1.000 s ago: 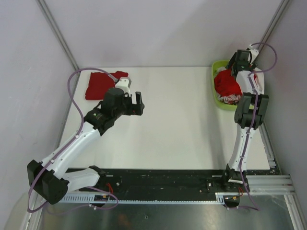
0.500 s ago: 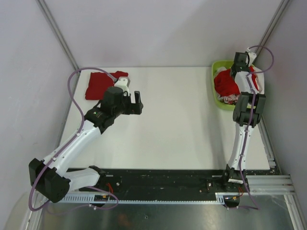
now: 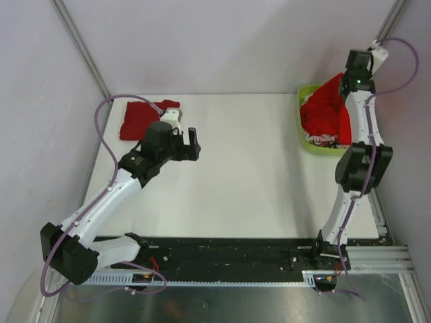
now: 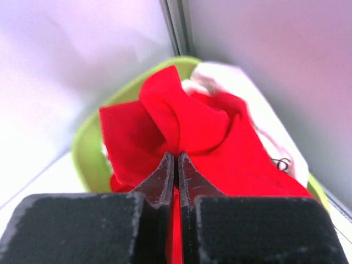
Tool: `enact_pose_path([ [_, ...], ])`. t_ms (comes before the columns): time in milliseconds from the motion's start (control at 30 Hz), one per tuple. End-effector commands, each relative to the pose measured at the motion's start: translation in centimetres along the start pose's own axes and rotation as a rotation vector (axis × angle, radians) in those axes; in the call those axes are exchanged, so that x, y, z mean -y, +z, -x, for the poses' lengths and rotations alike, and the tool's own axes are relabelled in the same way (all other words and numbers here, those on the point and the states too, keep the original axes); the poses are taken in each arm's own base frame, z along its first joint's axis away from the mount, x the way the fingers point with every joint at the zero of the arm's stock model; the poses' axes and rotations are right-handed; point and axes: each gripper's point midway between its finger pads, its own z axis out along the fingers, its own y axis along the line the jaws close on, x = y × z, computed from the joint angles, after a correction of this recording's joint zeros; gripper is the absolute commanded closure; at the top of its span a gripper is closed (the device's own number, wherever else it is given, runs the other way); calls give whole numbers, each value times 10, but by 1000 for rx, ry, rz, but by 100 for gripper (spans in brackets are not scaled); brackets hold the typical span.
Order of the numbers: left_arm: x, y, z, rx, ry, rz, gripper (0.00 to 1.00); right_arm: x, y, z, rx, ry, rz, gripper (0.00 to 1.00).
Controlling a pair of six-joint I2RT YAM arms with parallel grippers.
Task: Fold and stack the t-shirts
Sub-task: Grab crumpled tshirt from bin with the right arm, then move the tshirt to the center of the board
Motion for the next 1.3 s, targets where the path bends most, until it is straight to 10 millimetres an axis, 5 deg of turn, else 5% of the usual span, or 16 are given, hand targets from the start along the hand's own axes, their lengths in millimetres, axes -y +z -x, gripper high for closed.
enact_pose_path([
  [0,1,-5,8,29,16,-20,1,4,-114,112,240,136,89,100],
  [200,1,-7,12,39,16,-19,0,-2,-219,157,336,184,285,100],
  [333,5,-9,16,43,8,-36,0,-17,-291,170,382,175,429,100],
  [467,9,-16,21,57,-8,-56,0,-34,-354,167,398,160,570,100],
  [667,12,-32,21,69,-51,-80,0,-69,-419,139,343,158,779,100],
  [833,7,-42,10,62,-83,-69,0,-117,-417,60,174,112,864,100],
  [1067,-4,-41,-21,12,-123,-36,1,-195,-370,-123,-180,-24,887,98],
  [1167,-5,-34,-41,-40,-136,-34,1,-215,-349,-178,-294,-92,879,64],
  [1267,-5,-24,-65,-113,-138,-45,1,-219,-335,-199,-349,-133,854,32],
])
